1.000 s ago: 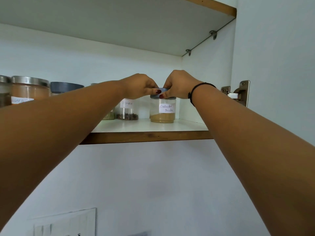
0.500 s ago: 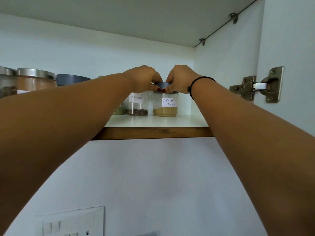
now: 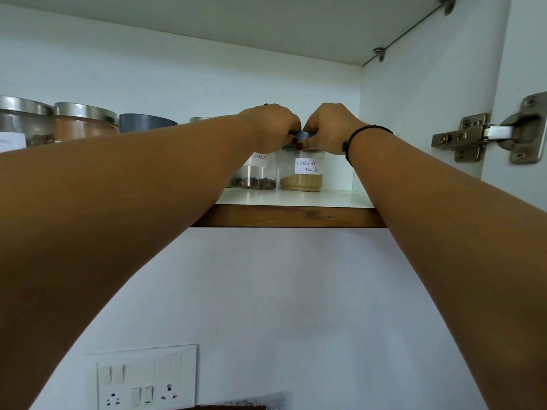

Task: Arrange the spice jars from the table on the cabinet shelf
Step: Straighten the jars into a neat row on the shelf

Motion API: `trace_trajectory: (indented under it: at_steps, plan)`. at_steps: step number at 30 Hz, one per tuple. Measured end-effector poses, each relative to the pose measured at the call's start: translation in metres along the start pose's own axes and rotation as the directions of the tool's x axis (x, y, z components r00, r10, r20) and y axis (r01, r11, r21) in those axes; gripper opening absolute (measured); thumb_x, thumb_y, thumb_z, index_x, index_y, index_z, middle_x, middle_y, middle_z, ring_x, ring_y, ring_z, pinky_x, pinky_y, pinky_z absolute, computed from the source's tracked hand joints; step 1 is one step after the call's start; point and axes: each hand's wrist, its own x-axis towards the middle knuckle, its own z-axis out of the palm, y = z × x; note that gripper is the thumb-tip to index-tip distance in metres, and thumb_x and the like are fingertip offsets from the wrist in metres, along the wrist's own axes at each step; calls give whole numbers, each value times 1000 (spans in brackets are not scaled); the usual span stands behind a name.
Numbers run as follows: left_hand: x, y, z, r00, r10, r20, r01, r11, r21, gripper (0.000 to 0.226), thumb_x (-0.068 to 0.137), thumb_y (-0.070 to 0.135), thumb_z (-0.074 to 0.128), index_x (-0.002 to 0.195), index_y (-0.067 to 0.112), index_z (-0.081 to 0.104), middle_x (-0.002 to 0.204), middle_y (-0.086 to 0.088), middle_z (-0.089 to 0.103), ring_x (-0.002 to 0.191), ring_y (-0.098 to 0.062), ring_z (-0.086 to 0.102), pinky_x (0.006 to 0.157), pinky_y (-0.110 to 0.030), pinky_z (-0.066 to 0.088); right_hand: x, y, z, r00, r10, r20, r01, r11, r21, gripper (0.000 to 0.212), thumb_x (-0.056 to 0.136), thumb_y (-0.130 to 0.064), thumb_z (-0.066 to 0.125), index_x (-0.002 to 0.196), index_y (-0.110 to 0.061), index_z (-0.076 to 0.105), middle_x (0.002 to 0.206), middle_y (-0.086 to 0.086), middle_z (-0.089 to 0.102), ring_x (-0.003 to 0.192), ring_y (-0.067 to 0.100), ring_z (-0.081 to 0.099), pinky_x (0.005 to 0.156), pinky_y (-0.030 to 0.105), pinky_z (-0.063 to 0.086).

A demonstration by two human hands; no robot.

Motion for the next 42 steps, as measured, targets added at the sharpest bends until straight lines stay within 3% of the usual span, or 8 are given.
trace_trajectory:
  at_steps: [3,9,15,18,22,30,37,42]
  plan:
    - [1,-1,0,1000,-8,-6,8,1000,4,31,104,31,43,118,15,65,113,-10,66,105,-31,58,89,-43,48,-3,-1,2,1000,1,-3,-1,1000,21,40,92,-30,61,103,8,69,108,28,67,78,24,45,75,37,47]
    - [-1,1,2,1000,-27,-4,27,1000,-3,35,105,33,39,116,11,64,112,-11,65,101,-28,56,85,-37,42,-8,-1,6,1000,-5,-2,5,998,55,34,94,-28,59,106,3,69,106,24,67,83,25,53,84,39,49]
    - [-2,-1,1,999,-42,1,42,999,-1,37,104,34,40,125,12,61,121,-11,64,111,-30,56,97,-45,46,-11,0,9,1000,-9,-5,9,994,105,32,96,-30,52,102,-3,68,95,16,65,89,30,60,70,31,41]
    - [-3,-1,0,998,-51,-29,50,999,-16,38,104,29,40,135,15,57,133,-10,60,122,-30,53,102,-46,44,-13,1,7,999,0,-41,4,993,114,36,96,-34,54,115,-5,66,107,12,65,104,30,61,84,36,50]
    - [-5,-1,-3,997,-50,-55,48,998,-48,40,104,29,40,139,16,54,137,-8,58,127,-28,51,104,-44,43,-16,-1,5,997,-2,-82,12,992,124,44,96,-33,56,132,-8,57,130,13,59,118,28,56,100,39,47]
    - [-14,4,-9,992,-84,-94,69,986,-152,36,104,28,40,129,13,62,125,-9,65,114,-27,58,97,-42,47,-24,-3,0,990,-20,-140,42,987,152,47,95,-35,57,136,-11,54,138,10,55,125,26,52,104,37,43]
    - [-22,16,-21,983,-88,-162,51,974,-219,35,103,31,40,118,16,67,112,-5,69,101,-24,62,90,-43,52,-53,-6,-16,979,-32,-202,66,984,163,46,94,-32,58,136,-14,55,133,8,61,122,26,56,99,37,45]
    - [-40,17,-30,966,-85,-244,44,984,-170,42,104,36,39,140,20,52,143,-4,55,130,-23,50,107,-40,42,-78,-11,-30,984,-67,-167,77,995,58,50,95,-37,54,140,-17,50,139,6,56,126,24,53,102,38,45]
